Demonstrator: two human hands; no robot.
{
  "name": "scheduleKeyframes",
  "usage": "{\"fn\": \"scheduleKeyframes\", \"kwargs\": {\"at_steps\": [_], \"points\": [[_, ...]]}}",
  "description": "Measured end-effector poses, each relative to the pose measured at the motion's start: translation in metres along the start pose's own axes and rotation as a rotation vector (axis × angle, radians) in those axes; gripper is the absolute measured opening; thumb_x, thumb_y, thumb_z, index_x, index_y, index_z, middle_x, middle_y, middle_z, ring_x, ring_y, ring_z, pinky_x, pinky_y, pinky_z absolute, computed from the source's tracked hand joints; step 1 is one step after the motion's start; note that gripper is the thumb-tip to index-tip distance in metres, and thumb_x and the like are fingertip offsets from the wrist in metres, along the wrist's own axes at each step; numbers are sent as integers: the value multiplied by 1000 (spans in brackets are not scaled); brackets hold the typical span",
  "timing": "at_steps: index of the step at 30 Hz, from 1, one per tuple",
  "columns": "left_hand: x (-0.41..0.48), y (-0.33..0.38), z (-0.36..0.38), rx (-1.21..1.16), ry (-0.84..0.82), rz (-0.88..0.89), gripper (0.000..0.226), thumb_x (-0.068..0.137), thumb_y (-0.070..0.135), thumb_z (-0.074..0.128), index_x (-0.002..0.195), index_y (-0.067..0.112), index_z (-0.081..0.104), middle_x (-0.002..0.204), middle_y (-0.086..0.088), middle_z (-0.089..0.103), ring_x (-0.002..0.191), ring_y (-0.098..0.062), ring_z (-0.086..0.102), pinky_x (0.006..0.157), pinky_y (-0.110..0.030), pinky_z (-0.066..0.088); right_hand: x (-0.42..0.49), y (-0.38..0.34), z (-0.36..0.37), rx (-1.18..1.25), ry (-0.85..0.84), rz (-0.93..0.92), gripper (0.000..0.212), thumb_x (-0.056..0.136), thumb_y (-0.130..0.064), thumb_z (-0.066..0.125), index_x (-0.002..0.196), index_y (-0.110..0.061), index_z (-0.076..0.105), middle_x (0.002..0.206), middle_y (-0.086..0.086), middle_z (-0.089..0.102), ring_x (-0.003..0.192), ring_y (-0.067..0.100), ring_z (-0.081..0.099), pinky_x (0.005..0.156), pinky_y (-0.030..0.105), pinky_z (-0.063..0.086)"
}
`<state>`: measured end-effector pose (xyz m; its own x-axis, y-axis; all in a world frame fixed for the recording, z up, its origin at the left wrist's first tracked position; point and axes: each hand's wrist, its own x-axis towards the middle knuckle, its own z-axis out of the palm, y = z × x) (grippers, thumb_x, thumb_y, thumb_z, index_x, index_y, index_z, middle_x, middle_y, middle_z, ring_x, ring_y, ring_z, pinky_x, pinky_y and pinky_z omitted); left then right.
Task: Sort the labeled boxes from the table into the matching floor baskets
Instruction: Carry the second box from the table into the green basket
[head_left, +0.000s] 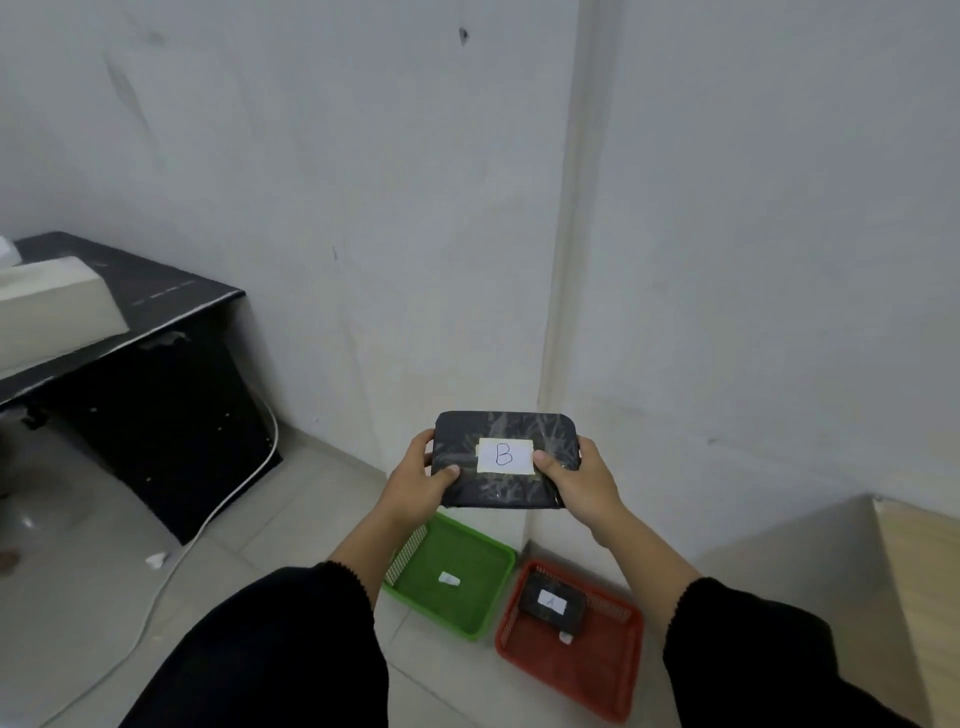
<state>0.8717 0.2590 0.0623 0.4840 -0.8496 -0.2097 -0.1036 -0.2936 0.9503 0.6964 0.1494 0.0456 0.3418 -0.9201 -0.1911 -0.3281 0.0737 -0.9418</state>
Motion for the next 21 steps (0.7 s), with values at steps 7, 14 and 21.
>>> {"fn": "scheduleKeyframes", "kwargs": {"at_steps": [7, 14, 21], "points": [[78, -19, -64, 83, -172, 22, 52, 90, 9, 52, 136, 23, 33, 130, -13, 53, 114, -26, 54, 98, -44, 49, 25, -1, 75, 30, 159, 125, 55, 80, -42, 67, 122, -13, 46, 103, -2, 56, 91, 17, 56, 76, 28, 42], [143, -50, -73, 130, -296, -36, 52, 91, 8, 51, 137, 22, 33, 130, -15, 53, 111, -27, 55, 100, -45, 47, 57, 19, 111, 25, 256, 252, 48, 80, -42, 67, 114, -14, 50, 102, 0, 58, 95, 20, 58, 87, 36, 50], [215, -82, -69, 143, -357, -94, 53, 91, 10, 50, 138, 24, 32, 132, -12, 53, 111, -24, 54, 94, -37, 48, 121, 50, 136, 37, 287, 322, 48, 79, -38, 69, 116, -11, 54, 109, 5, 62, 94, 19, 57, 83, 33, 48]]}}
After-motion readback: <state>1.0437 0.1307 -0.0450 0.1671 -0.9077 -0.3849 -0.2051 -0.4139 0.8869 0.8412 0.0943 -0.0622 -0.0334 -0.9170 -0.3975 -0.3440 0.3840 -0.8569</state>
